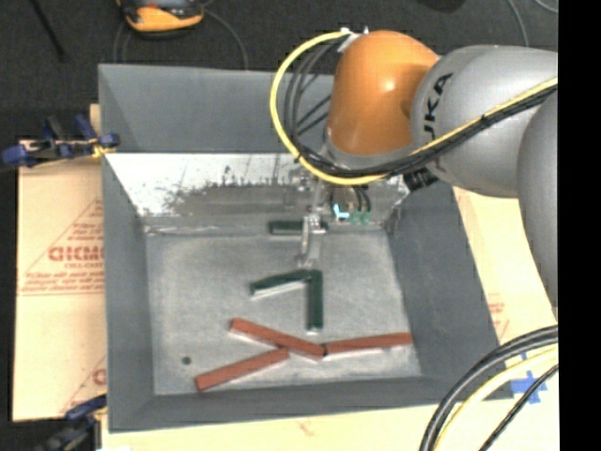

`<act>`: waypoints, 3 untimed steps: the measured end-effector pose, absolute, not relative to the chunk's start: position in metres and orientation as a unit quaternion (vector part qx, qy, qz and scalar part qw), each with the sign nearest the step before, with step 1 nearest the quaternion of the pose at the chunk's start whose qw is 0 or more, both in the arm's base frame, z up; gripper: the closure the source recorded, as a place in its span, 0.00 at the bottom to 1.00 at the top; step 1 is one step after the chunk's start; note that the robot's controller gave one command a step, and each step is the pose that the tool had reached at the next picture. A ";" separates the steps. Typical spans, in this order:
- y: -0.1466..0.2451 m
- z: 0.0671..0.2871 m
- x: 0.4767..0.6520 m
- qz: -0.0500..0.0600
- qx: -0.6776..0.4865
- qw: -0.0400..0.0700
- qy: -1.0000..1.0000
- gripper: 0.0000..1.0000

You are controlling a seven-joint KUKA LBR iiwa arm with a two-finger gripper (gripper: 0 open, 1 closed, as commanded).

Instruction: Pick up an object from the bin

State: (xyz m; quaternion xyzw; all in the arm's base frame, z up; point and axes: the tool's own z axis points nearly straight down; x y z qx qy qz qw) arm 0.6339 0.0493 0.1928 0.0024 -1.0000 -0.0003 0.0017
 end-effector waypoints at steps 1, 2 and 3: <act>0.049 0.198 0.636 -0.001 0.002 -0.003 -1.000 0.00; 0.030 0.129 0.646 -0.001 -0.031 -0.005 -0.999 0.00; 0.025 0.085 0.646 0.000 -0.032 -0.001 -0.999 0.00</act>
Offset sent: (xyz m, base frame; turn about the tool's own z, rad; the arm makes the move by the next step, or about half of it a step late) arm 0.0168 -0.0354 -0.1228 0.1233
